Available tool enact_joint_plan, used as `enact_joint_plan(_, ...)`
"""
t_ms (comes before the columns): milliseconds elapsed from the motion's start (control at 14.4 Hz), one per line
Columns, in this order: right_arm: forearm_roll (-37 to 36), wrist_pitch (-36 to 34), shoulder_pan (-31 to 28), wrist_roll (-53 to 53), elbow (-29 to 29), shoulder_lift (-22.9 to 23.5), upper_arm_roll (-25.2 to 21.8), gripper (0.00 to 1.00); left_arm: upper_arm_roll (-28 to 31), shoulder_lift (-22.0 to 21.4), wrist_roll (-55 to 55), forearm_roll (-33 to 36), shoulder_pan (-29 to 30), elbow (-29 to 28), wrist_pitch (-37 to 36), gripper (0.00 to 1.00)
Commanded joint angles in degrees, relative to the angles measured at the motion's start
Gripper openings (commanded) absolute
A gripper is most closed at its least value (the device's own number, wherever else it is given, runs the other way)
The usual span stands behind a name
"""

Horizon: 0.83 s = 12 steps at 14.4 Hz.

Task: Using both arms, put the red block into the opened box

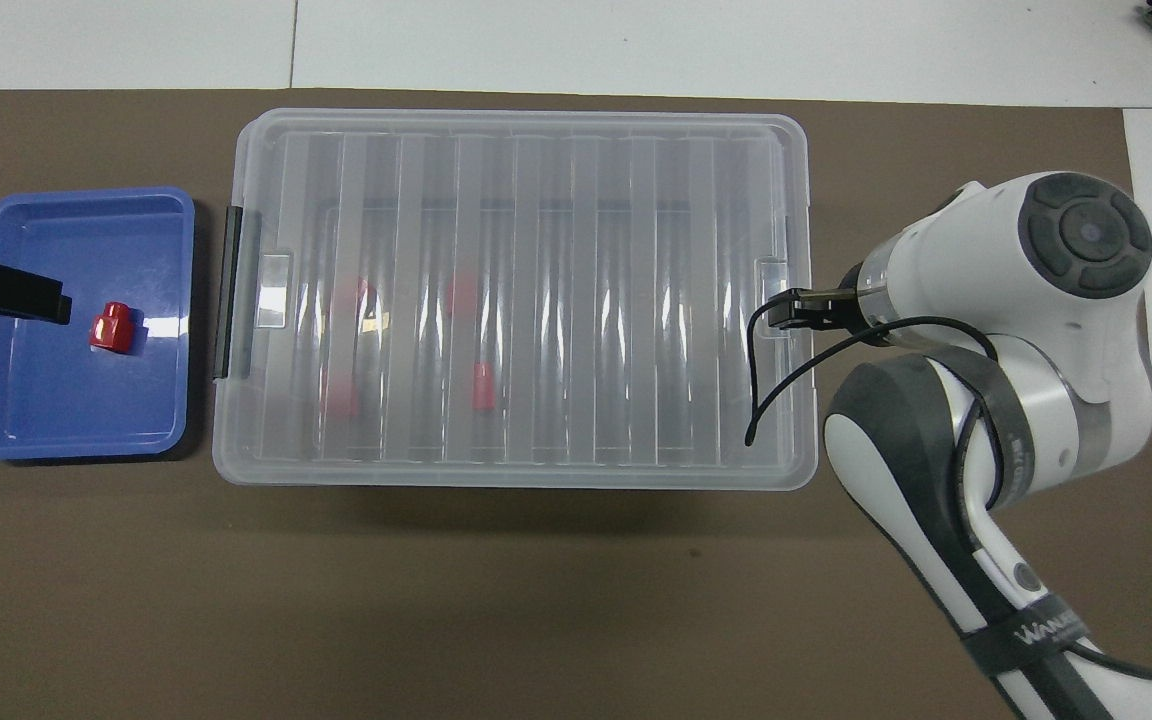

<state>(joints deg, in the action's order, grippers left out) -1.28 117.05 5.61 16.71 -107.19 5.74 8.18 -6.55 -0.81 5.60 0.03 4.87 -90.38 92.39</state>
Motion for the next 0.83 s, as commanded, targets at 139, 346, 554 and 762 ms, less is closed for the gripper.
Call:
enact_joint_plan(139, -0.3, 0.4, -2.1, -1.3, -1.4, -0.7, 0.1, 0.84, 0.2, -0.8, -0.1, -0.2, 0.0, -0.8, -0.3, 1.0)
enact_joint_plan(346, -0.4, 0.1, -4.5, -5.5, -1.3, -0.6, 0.1, 0.84, 0.2, -0.8, -0.1, -0.2, 0.0, -0.8, -0.3, 1.0)
enact_joint_plan(554, -0.5, -0.8, -5.6, -8.0, -1.2, -0.6, 0.0, 0.85, 0.2, -0.8, -0.1, -0.2, 0.0, -0.8, -0.4, 1.0)
enact_joint_plan(762, -0.8, -2.4, -8.3, -13.9, -0.9, -0.6, 0.0, 0.85, 0.2, -1.3, -0.4, -0.2, 0.8, -1.6, -1.3, 1.0)
